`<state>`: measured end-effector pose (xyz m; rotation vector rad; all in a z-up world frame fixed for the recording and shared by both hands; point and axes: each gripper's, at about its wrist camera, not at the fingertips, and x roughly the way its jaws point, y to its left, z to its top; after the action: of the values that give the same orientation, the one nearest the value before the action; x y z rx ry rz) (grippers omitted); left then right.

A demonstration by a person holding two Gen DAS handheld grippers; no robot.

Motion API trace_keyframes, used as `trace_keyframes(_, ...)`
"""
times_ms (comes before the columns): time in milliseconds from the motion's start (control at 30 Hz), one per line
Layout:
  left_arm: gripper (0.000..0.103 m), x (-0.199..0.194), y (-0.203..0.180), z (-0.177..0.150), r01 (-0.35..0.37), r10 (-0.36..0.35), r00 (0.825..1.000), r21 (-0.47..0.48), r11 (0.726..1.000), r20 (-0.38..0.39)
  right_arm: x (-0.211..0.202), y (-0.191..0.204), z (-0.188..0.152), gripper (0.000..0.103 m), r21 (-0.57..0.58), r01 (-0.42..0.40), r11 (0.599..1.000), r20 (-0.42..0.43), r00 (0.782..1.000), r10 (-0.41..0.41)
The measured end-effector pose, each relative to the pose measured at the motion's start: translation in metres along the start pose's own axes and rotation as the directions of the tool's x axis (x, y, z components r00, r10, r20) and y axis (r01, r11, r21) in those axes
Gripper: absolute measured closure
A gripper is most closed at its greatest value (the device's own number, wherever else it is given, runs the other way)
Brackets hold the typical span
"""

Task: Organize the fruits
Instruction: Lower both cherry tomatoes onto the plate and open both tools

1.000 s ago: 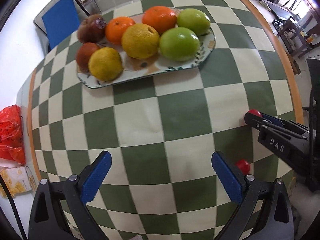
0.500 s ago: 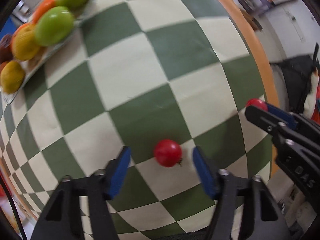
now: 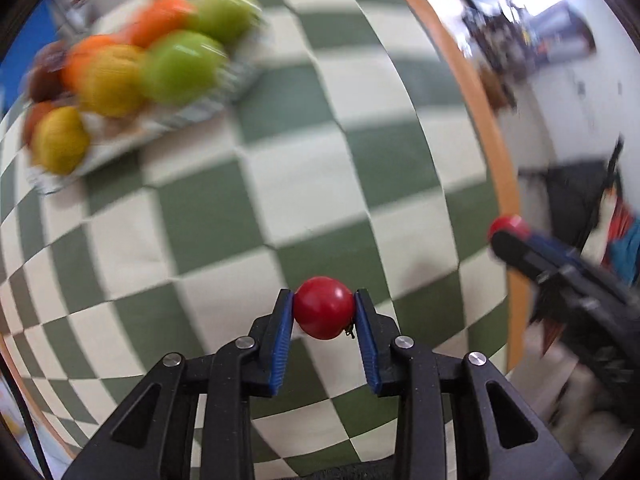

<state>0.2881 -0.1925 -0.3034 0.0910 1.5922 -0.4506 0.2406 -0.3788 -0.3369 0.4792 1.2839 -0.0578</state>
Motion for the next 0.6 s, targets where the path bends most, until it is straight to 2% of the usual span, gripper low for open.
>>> trace_keyframes(100, 0.075, -0.035, 0.046, 0.014, 0.051, -0.042, 0.997, -0.135, 0.989, 0.070, 0.011, 0.037, 0.021, 0.071, -0.025, -0.084, 0.996, 0.003, 0.996, 0.084)
trace_keyframes(133, 0.075, -0.044, 0.065, 0.021, 0.077, -0.061, 0.994, -0.194, 0.978, 0.089, 0.019, 0.051, 0.029, 0.071, -0.030, -0.119, 0.992, -0.001, 0.993, 0.119)
trace_keyframes(233, 0.075, -0.048, 0.107, 0.036, 0.127, -0.092, 0.988, -0.326, 0.937, 0.121, 0.045, 0.091, 0.049, 0.071, -0.049, -0.196, 0.979, -0.014, 0.981, 0.195)
trace_keyframes(333, 0.075, -0.046, 0.145, 0.051, 0.179, -0.131, 0.982, -0.435, 0.882, 0.138, 0.075, 0.130, 0.068, 0.071, -0.090, -0.241, 0.966, -0.047, 0.970, 0.238)
trace_keyframes(433, 0.075, -0.043, 0.163, 0.068, 0.194, -0.143, 0.980, -0.487, 0.852, 0.140, 0.098, 0.160, 0.081, 0.071, -0.152, -0.238, 0.959, -0.078, 0.971, 0.228)
trace_keyframes(600, 0.075, -0.031, 0.177, 0.076, 0.188, -0.149, 0.982, -0.508, 0.841, 0.118, 0.131, 0.186, 0.094, 0.071, -0.215, -0.208, 0.954, -0.136, 0.974, 0.182)
